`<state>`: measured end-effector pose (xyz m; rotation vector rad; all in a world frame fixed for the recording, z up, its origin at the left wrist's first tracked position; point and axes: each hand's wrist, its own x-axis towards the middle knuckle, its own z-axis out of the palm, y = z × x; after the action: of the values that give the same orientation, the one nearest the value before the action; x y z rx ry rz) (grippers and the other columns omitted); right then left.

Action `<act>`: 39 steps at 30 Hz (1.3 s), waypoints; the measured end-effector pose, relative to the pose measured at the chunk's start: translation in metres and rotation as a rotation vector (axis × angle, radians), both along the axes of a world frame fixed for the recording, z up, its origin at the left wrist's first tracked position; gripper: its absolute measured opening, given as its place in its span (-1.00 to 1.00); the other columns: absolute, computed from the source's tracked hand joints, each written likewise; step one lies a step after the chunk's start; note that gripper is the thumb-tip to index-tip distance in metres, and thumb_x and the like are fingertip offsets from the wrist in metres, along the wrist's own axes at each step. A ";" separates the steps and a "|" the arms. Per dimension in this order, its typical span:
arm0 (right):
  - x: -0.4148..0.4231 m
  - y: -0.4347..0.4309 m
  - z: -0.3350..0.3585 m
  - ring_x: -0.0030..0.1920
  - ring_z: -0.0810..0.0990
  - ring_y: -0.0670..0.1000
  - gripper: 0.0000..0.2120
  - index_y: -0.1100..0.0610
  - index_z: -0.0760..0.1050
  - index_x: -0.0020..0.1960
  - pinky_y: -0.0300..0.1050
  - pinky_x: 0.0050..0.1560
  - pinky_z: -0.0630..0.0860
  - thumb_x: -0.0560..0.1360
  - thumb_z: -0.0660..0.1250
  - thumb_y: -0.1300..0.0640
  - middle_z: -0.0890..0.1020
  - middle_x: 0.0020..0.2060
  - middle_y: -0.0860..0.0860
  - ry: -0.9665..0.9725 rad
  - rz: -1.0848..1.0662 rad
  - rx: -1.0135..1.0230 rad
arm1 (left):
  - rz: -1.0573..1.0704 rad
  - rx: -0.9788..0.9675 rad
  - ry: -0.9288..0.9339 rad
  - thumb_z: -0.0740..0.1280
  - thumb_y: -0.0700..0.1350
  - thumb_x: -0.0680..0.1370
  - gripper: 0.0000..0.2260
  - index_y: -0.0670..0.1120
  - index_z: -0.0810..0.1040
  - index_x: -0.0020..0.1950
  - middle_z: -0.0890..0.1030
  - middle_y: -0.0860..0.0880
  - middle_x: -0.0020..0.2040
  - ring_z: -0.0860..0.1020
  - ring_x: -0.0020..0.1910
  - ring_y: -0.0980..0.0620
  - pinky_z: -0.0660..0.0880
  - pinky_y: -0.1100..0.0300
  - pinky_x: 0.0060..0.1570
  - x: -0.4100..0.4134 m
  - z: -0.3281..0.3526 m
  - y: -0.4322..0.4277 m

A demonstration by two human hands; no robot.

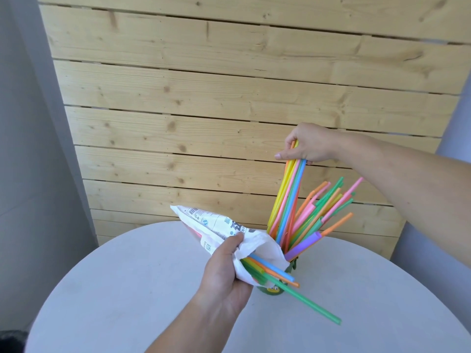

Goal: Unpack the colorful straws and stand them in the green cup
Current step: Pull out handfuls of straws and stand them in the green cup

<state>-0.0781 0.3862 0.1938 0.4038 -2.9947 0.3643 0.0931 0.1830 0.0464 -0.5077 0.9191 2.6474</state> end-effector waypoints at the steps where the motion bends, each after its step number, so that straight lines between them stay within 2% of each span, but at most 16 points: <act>1: 0.001 0.000 0.000 -0.39 0.49 0.01 -0.57 0.09 0.60 -0.33 -0.08 -0.28 0.46 0.43 0.45 -0.27 0.54 -0.42 0.04 0.003 -0.001 -0.002 | -0.009 0.002 0.008 0.28 -0.21 0.68 -0.89 -0.20 0.52 0.17 0.69 -0.19 -0.36 0.71 -0.35 -0.14 0.67 -0.02 -0.33 0.000 0.000 0.001; 2: 0.001 0.000 0.001 -0.40 0.49 0.01 -0.57 0.09 0.60 -0.32 -0.08 -0.29 0.45 0.43 0.45 -0.27 0.53 -0.42 0.04 0.003 -0.002 -0.002 | -0.013 0.000 0.014 0.28 -0.20 0.69 -0.90 -0.20 0.52 0.16 0.69 -0.19 -0.37 0.69 -0.28 -0.17 0.68 -0.09 -0.18 -0.002 0.000 0.000; 4: 0.001 0.001 0.001 -0.39 0.48 0.02 -0.57 0.09 0.60 -0.31 -0.08 -0.29 0.44 0.43 0.44 -0.27 0.53 -0.41 0.05 0.004 -0.005 0.001 | -0.008 -0.003 0.013 0.27 -0.22 0.69 -0.93 -0.19 0.52 0.06 0.67 -0.22 -0.34 0.63 -0.14 -0.24 0.55 -0.24 0.12 -0.004 -0.001 -0.003; 6: 0.003 0.001 0.001 -0.37 0.48 0.02 -0.58 0.09 0.61 -0.30 -0.08 -0.29 0.44 0.44 0.44 -0.26 0.54 -0.39 0.05 0.004 -0.003 0.007 | 0.002 -0.014 0.026 0.27 -0.22 0.68 -0.93 -0.19 0.52 0.05 0.66 -0.28 -0.14 0.60 0.03 -0.30 0.46 -0.32 0.29 -0.008 -0.003 -0.011; 8: 0.006 0.000 0.002 -0.36 0.47 0.00 -0.60 0.10 0.62 -0.28 -0.09 -0.29 0.42 0.46 0.42 -0.24 0.54 -0.38 0.04 0.019 0.008 0.017 | 0.021 -0.023 0.038 0.27 -0.21 0.68 -0.92 -0.18 0.53 0.12 0.60 -0.31 0.06 0.56 0.15 -0.29 0.42 -0.33 0.38 -0.013 -0.006 -0.021; 10: 0.008 -0.002 0.003 -0.38 0.44 0.00 -0.60 0.12 0.62 -0.26 -0.12 -0.31 0.38 0.49 0.41 -0.21 0.52 -0.40 0.03 0.058 0.016 0.040 | 0.046 -0.027 0.060 0.26 -0.21 0.68 -0.86 -0.21 0.53 0.20 0.58 -0.31 0.09 0.57 0.13 -0.26 0.41 -0.29 0.38 -0.018 -0.008 -0.033; 13: 0.010 -0.005 0.004 -0.36 0.41 0.01 -0.58 0.13 0.61 -0.27 -0.10 -0.31 0.34 0.49 0.40 -0.22 0.48 -0.41 0.03 0.110 0.018 0.083 | 0.078 -0.024 0.078 0.25 -0.22 0.69 -0.91 -0.18 0.52 0.13 0.60 -0.26 0.01 0.59 0.07 -0.22 0.40 -0.29 0.40 -0.021 -0.007 -0.045; 17: 0.012 -0.006 0.008 -0.40 0.43 0.00 -0.61 0.10 0.59 -0.30 -0.12 -0.32 0.38 0.49 0.42 -0.20 0.50 -0.42 0.02 0.078 0.007 0.059 | 0.068 -0.063 0.091 0.24 -0.22 0.69 -0.91 -0.19 0.51 0.14 0.61 -0.22 -0.08 0.60 0.07 -0.21 0.39 -0.29 0.41 -0.018 -0.008 -0.052; 21: 0.011 -0.007 0.011 -0.44 0.43 0.01 -0.61 0.11 0.58 -0.33 -0.17 -0.38 0.36 0.48 0.44 -0.18 0.46 -0.47 0.01 0.040 -0.017 0.070 | 0.063 -0.060 0.072 0.26 -0.22 0.68 -0.92 -0.18 0.53 0.11 0.61 -0.23 -0.05 0.58 0.12 -0.22 0.40 -0.28 0.43 -0.014 -0.009 -0.051; 25: 0.011 -0.008 0.008 -0.45 0.39 0.00 -0.62 0.09 0.55 -0.37 -0.16 -0.39 0.32 0.48 0.46 -0.13 0.43 -0.51 -0.01 0.058 -0.009 0.053 | 0.081 -0.063 0.067 0.28 -0.21 0.68 -0.95 -0.16 0.53 0.09 0.63 -0.21 -0.08 0.61 -0.05 -0.17 0.45 -0.22 0.34 -0.012 -0.005 -0.050; 31: 0.019 -0.012 0.002 -0.39 0.33 -0.02 -0.61 0.15 0.60 -0.31 -0.13 -0.40 0.24 0.51 0.43 -0.14 0.42 -0.45 0.01 0.173 0.066 0.089 | 0.063 -0.065 0.089 0.30 -0.20 0.67 -0.84 -0.18 0.52 0.24 0.66 -0.20 -0.09 0.63 -0.04 -0.17 0.55 -0.12 0.06 -0.014 -0.008 -0.050; 34: 0.022 -0.013 0.003 -0.39 0.33 -0.01 -0.61 0.14 0.59 -0.32 -0.13 -0.40 0.23 0.52 0.41 -0.14 0.42 -0.46 0.01 0.199 0.066 0.085 | 0.071 -0.067 0.087 0.31 -0.21 0.66 -0.85 -0.19 0.53 0.22 0.70 -0.17 -0.21 0.66 -0.14 -0.13 0.58 -0.09 -0.04 -0.013 -0.006 -0.047; 35: 0.023 -0.013 0.003 -0.40 0.33 -0.02 -0.61 0.13 0.58 -0.32 -0.12 -0.40 0.23 0.52 0.41 -0.14 0.42 -0.46 0.01 0.204 0.066 0.086 | 0.070 -0.064 0.088 0.31 -0.21 0.66 -0.84 -0.19 0.53 0.23 0.70 -0.16 -0.23 0.66 -0.15 -0.13 0.58 -0.09 -0.06 -0.013 -0.006 -0.047; 39: 0.028 -0.014 0.004 -0.39 0.34 -0.01 -0.59 0.13 0.58 -0.31 -0.10 -0.39 0.24 0.52 0.39 -0.16 0.43 -0.44 0.03 0.231 0.076 0.108 | 0.068 -0.055 0.092 0.31 -0.20 0.66 -0.72 -0.20 0.49 0.37 0.68 -0.20 -0.11 0.65 -0.09 -0.16 0.59 -0.10 -0.04 -0.011 -0.006 -0.046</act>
<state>-0.0505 0.3723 0.1981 0.5317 -2.7864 0.1503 0.0822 0.1368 0.0406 -0.4398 1.0214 2.7336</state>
